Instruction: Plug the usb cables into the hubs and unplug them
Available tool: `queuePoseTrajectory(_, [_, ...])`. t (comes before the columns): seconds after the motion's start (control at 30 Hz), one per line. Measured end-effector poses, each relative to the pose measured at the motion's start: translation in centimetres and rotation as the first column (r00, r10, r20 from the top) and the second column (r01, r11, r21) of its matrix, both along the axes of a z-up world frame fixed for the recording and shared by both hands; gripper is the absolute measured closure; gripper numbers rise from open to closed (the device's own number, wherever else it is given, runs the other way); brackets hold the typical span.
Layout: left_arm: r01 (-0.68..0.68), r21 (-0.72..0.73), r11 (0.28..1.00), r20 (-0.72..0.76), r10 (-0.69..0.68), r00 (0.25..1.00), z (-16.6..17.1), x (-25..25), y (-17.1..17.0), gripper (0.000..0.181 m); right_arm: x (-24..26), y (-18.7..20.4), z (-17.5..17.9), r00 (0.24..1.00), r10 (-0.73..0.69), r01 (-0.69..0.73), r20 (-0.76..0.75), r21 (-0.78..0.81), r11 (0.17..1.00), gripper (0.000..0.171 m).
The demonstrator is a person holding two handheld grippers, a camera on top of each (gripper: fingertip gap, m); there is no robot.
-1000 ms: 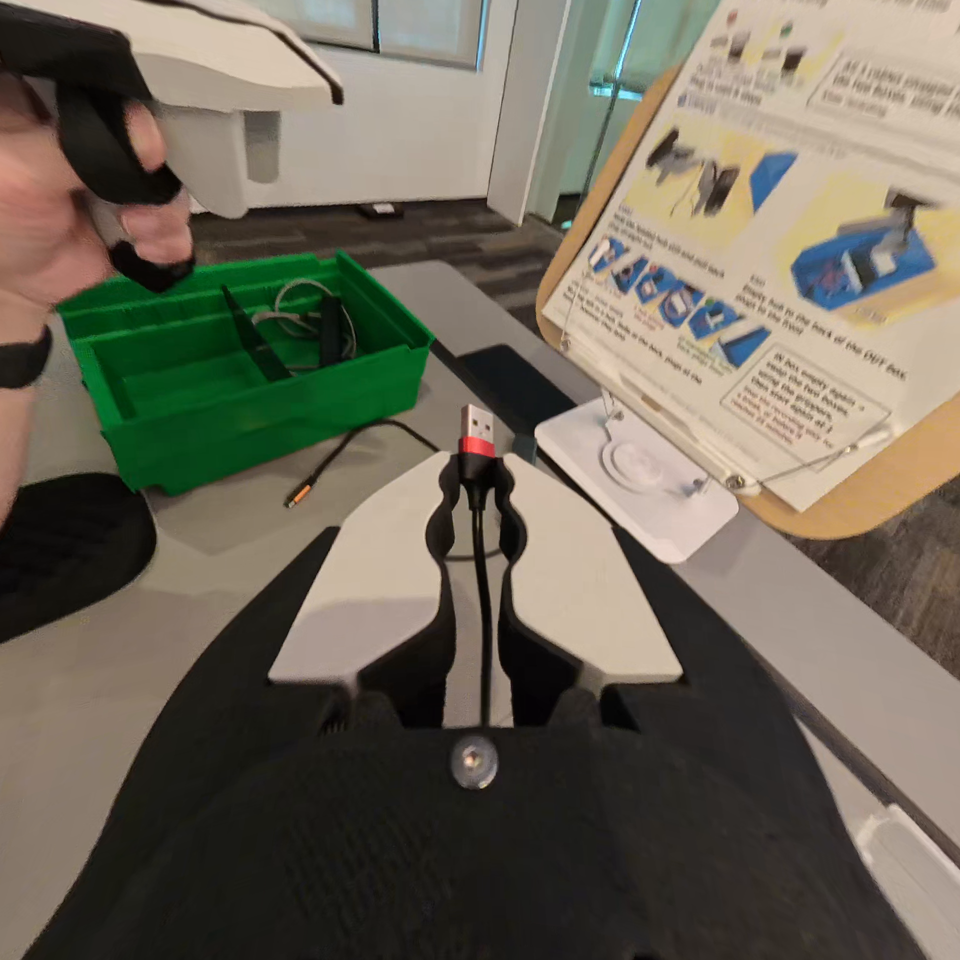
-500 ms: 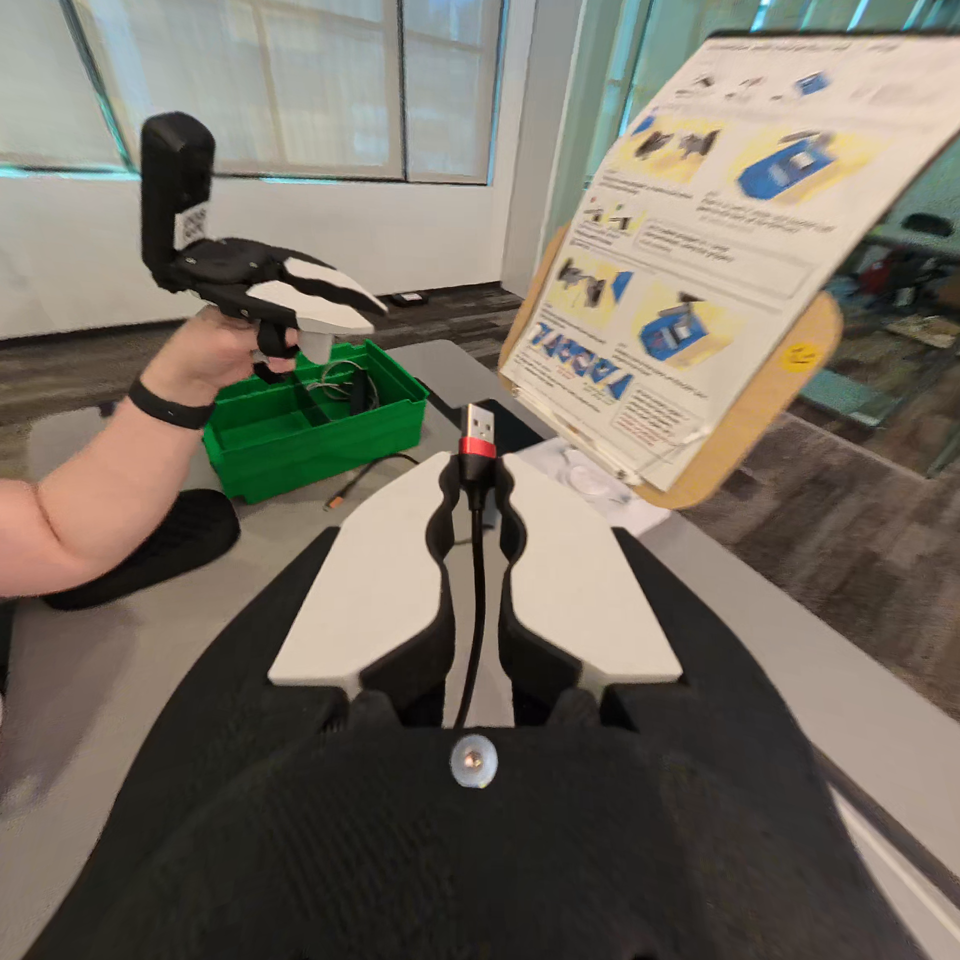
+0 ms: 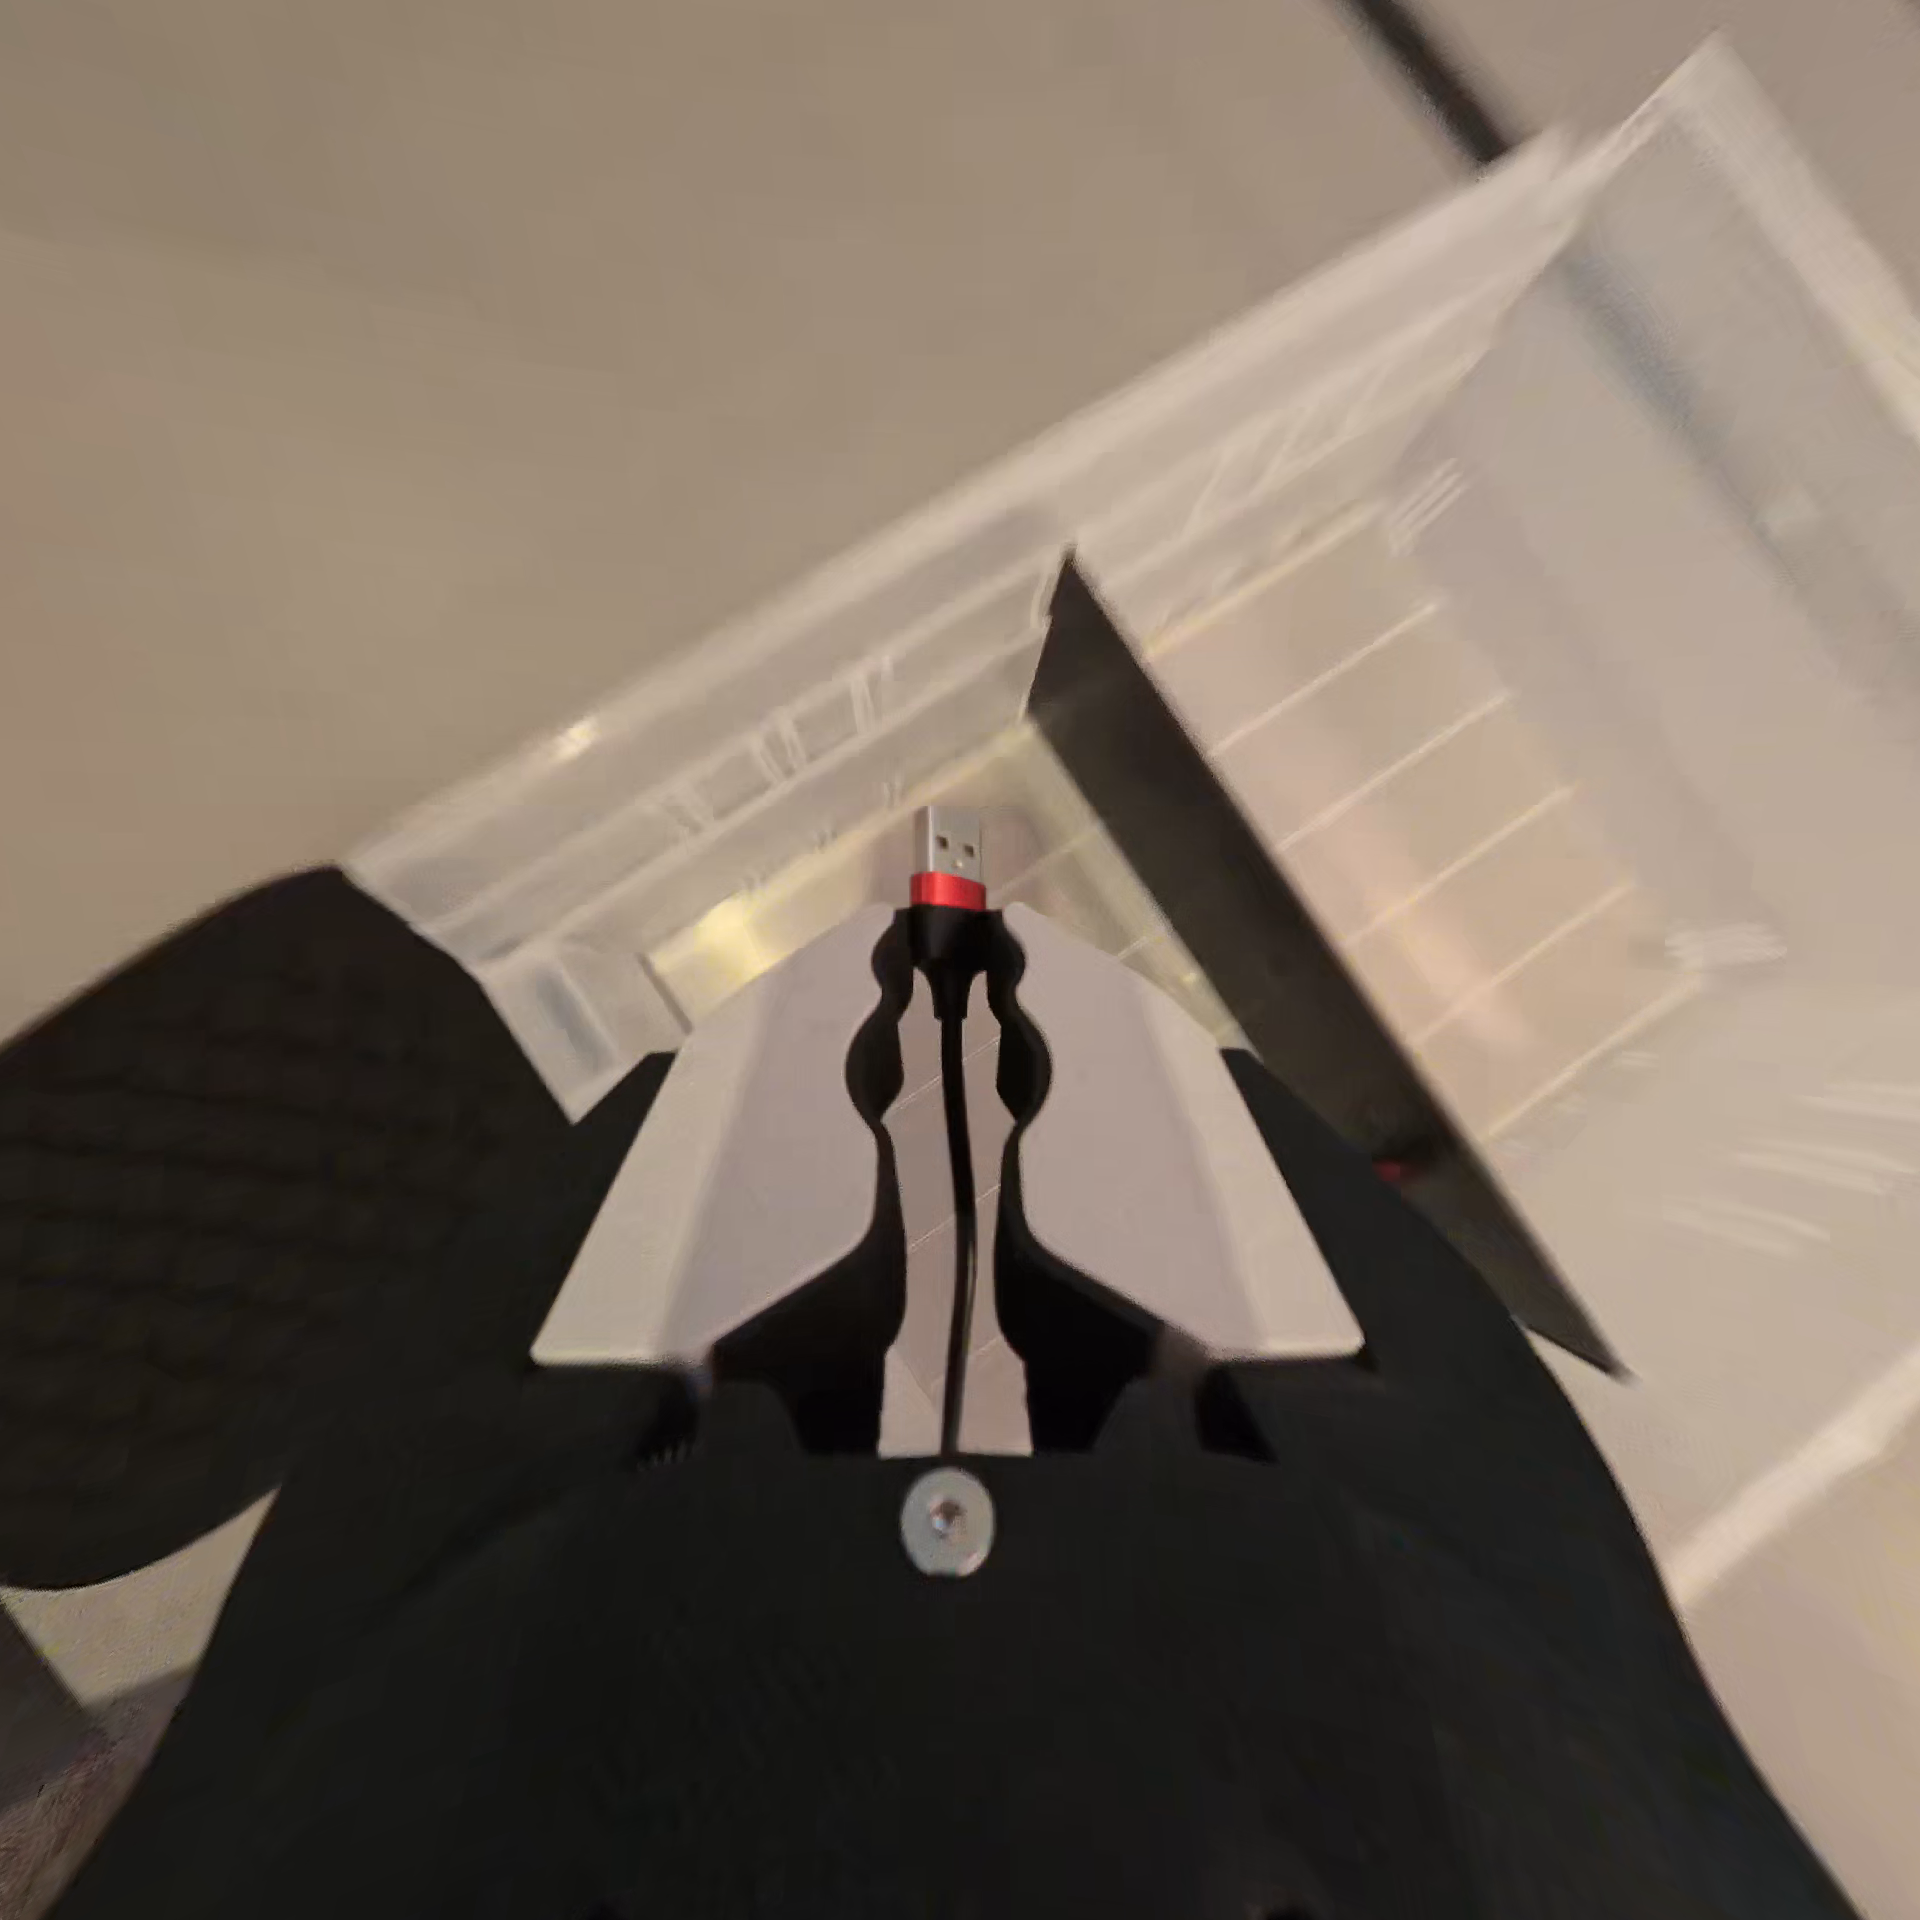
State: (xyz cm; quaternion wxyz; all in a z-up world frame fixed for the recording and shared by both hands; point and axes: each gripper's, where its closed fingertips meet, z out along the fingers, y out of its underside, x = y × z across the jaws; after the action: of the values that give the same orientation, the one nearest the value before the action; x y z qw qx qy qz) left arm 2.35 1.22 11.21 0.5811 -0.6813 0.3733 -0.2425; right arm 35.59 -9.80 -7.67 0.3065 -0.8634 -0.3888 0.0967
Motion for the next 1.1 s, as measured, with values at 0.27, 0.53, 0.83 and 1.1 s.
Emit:
queuePoseTrajectory(0.27, [-0.026,-0.024,0.999,-0.016,0.026,1.0,-0.5,-0.7,0.6,0.145,-0.4,2.5,-0.9,0.999,0.011,-0.009,0.034,-0.05,0.999,0.125])
queuePoseTrajectory(0.53, [-0.16,0.009,0.987,0.01,0.16,0.987,0.9,-4.2,1.8,0.143,-16.1,7.4,13.8,0.941,0.03,0.145,-0.336,0.482,0.864,0.128])
queuePoseTrajectory(0.83, [-0.182,0.012,0.983,0.0,0.182,0.983,1.3,-5.6,0.9,0.142,-30.8,22.5,-4.3,0.987,-0.022,0.059,-0.159,0.226,0.972,0.121])
queuePoseTrajectory(1.1, [-0.146,0.014,0.989,0.05,0.145,0.988,2.1,-6.0,0.6,0.141,-31.5,23.4,-7.8,0.994,-0.009,0.005,-0.108,-0.037,0.999,0.141])
